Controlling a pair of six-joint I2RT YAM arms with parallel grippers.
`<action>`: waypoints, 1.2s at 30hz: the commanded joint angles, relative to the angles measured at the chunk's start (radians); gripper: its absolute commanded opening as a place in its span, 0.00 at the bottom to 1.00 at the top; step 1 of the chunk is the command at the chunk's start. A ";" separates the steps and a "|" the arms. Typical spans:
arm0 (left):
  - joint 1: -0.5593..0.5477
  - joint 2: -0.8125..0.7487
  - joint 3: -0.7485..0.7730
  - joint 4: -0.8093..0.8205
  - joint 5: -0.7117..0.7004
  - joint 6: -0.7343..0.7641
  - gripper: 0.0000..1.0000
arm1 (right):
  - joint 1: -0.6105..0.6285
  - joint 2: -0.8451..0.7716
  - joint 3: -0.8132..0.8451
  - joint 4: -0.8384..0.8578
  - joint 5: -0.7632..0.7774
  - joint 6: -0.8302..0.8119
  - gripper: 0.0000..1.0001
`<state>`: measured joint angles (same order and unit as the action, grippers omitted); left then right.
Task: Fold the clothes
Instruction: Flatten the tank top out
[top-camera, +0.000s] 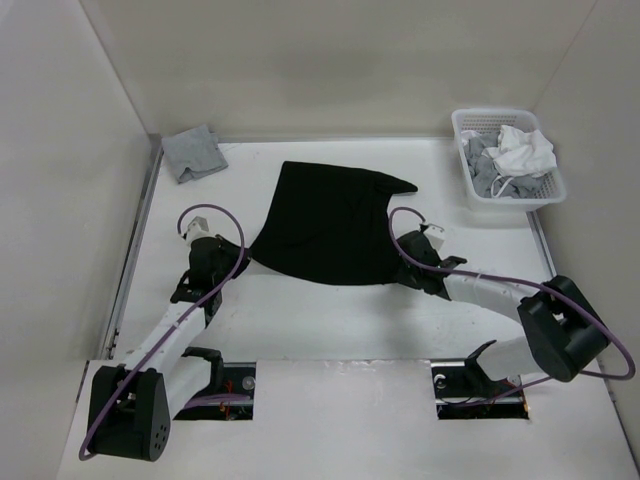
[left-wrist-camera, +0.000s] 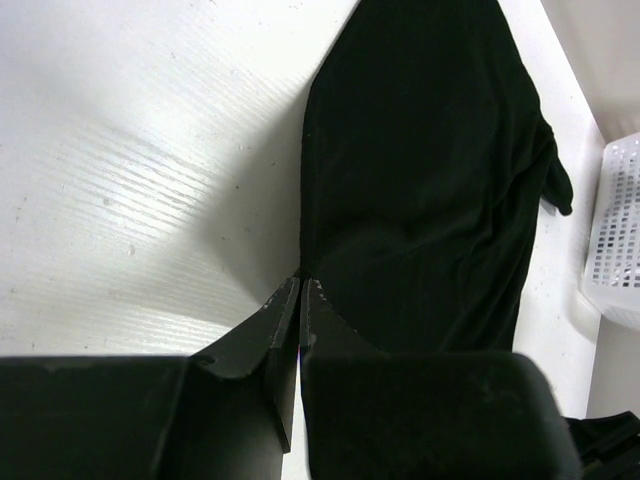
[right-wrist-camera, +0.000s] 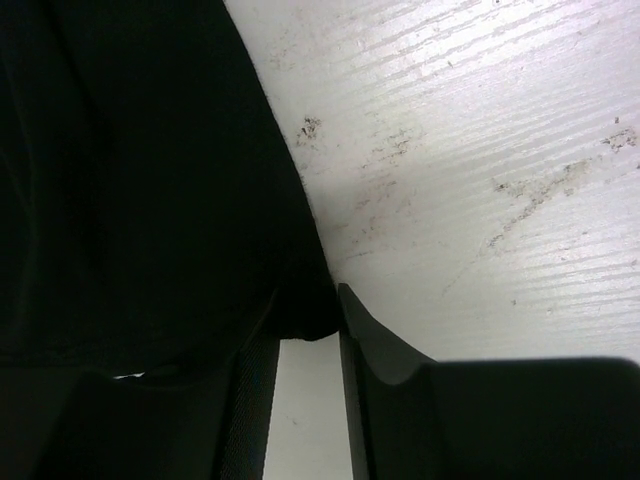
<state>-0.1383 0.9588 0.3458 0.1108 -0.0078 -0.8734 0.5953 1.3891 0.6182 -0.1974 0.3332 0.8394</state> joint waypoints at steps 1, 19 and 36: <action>-0.001 -0.003 -0.002 0.053 0.011 -0.009 0.01 | -0.006 -0.025 -0.003 0.004 -0.006 0.020 0.40; -0.010 -0.026 0.024 0.076 0.011 -0.030 0.01 | 0.008 -0.155 -0.014 0.030 0.111 0.032 0.00; -0.175 -0.293 0.661 -0.051 -0.215 0.057 0.00 | 0.493 -0.654 0.820 -0.315 0.624 -0.488 0.00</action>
<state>-0.3115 0.6754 0.8898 0.0456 -0.1596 -0.8566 1.0168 0.7105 1.3056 -0.5056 0.7624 0.5400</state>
